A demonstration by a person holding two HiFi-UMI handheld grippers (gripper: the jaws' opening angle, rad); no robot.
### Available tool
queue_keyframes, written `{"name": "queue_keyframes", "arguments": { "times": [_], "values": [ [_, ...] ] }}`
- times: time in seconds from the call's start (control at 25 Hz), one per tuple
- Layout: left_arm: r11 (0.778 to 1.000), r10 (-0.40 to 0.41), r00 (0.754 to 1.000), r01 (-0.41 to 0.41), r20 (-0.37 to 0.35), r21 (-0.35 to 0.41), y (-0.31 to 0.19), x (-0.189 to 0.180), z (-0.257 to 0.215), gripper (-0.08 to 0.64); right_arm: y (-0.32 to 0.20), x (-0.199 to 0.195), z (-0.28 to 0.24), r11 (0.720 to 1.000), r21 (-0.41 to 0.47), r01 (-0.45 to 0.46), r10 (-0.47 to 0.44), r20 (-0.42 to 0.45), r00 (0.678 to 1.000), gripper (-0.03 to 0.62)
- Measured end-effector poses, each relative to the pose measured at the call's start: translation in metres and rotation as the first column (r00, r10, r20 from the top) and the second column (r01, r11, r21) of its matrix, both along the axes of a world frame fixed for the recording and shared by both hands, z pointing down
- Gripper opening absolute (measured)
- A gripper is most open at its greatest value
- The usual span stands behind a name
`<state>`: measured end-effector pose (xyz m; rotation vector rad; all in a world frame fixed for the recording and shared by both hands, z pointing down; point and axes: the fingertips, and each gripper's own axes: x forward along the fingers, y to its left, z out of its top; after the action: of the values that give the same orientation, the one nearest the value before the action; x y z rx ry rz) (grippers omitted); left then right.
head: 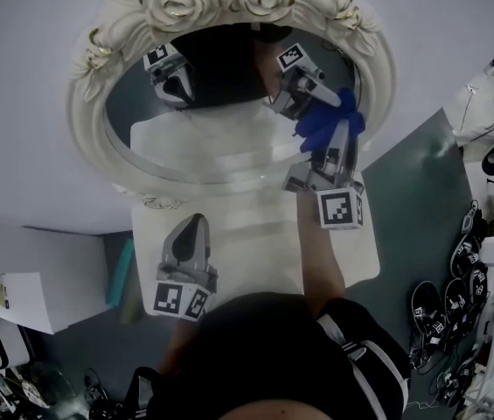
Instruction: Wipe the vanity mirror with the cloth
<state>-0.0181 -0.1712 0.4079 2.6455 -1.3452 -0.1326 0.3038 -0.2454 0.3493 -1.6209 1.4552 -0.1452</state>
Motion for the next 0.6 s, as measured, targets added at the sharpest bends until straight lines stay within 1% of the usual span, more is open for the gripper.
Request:
{"name": "queue_keyframes", "arguments": {
  "times": [0.16,0.36,0.48,0.6],
  "values": [
    [1.000,0.001,1.000,0.000,-0.017,0.010,0.000,-0.004,-0.002,0.011,-0.002,-0.007,-0.033,0.998,0.048,0.039,-0.037,-0.043,0.998,0.066],
    [1.000,-0.015,0.999,0.016,-0.036,0.021,0.002,-0.018,-0.005,0.011,-0.003,-0.018,-0.071,0.998,0.050,0.050,-0.044,-0.121,0.992,0.065],
    [0.999,-0.026,0.998,0.028,-0.048,0.026,0.003,-0.030,-0.007,0.011,-0.002,-0.032,-0.102,0.997,0.055,0.052,-0.039,-0.203,0.978,0.066],
    [0.998,-0.041,0.997,0.043,-0.058,0.039,0.003,-0.044,-0.011,0.011,-0.004,-0.049,-0.129,0.999,0.031,0.044,-0.032,-0.305,0.952,0.066]
  ]
}}
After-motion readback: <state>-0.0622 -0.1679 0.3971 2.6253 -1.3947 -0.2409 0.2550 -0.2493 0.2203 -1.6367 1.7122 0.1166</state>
